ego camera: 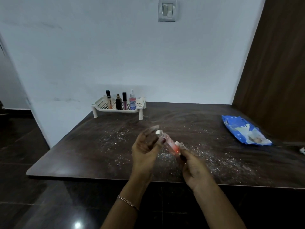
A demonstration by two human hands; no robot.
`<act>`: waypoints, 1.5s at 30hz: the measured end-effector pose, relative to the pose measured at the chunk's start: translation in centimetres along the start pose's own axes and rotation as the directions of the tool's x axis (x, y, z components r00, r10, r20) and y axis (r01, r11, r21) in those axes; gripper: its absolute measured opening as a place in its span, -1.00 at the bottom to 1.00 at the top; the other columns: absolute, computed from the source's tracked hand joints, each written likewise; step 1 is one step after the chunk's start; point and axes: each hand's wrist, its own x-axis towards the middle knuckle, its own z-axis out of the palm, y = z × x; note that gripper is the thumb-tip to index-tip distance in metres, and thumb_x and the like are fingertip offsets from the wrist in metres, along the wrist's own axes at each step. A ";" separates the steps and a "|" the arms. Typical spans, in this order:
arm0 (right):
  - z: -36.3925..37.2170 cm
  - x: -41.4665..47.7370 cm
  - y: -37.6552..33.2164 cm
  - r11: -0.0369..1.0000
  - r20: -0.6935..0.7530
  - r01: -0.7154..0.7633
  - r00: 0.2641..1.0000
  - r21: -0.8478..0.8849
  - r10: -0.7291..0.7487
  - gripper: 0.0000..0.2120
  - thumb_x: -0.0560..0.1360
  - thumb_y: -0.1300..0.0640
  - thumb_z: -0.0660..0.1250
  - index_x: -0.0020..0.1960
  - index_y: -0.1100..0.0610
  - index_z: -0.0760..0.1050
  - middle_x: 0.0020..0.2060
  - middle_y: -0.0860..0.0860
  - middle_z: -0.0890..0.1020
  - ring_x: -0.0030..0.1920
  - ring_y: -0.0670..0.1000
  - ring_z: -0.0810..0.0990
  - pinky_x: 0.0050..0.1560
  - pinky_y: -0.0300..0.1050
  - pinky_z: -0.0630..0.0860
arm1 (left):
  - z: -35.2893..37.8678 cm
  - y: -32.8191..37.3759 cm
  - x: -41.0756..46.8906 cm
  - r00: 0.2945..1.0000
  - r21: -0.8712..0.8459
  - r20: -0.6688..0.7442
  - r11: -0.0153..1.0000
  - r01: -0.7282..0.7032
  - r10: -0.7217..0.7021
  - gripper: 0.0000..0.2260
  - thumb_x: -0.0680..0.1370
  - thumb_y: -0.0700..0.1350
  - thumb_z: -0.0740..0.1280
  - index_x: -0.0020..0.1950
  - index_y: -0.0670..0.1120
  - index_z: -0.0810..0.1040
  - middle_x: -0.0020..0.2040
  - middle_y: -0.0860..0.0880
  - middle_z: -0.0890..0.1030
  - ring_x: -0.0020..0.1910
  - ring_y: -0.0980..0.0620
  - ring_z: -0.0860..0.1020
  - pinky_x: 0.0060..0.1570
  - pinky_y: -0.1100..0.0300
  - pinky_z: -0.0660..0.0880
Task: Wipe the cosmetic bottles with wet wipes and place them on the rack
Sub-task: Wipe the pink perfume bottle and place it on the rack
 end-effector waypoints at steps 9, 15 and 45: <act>0.6 -1.0 0.2 0.988 0.173 -0.151 0.974 0.024 0.144 -0.78 0.49 0.29 0.30 -0.30 0.27 0.62 -0.36 0.07 0.64 -0.40 -0.10 0.63 -0.35 -0.28 0.61 | 0.4 -0.1 -0.3 0.990 0.305 0.139 0.952 -0.019 -0.025 -0.61 0.40 -0.45 0.39 0.13 -0.11 0.55 0.04 0.00 0.68 0.06 0.05 0.63 0.08 0.24 0.52; 0.8 -0.4 0.1 0.986 0.119 -0.168 0.979 0.010 0.165 -0.92 0.43 0.27 0.35 -0.20 0.28 0.59 -0.33 0.08 0.66 -0.42 -0.10 0.62 -0.39 -0.35 0.56 | 0.7 0.7 0.1 0.985 0.383 0.172 0.921 -0.077 0.011 -0.60 0.43 -0.37 0.40 0.03 0.13 0.59 0.00 0.02 0.69 0.05 0.05 0.64 0.08 0.21 0.53; 2.4 -1.6 -0.6 -0.807 0.967 0.539 0.204 -0.240 -0.152 -0.55 0.09 0.21 0.62 -0.04 0.19 0.64 -0.12 0.05 0.65 -0.18 0.03 0.63 -0.39 -0.20 0.54 | -0.1 1.9 0.2 0.992 0.928 -0.110 0.351 0.122 -0.053 -0.85 0.35 -0.02 0.36 -0.11 0.08 0.63 -0.26 0.09 0.67 -0.22 0.10 0.62 -0.27 0.24 0.47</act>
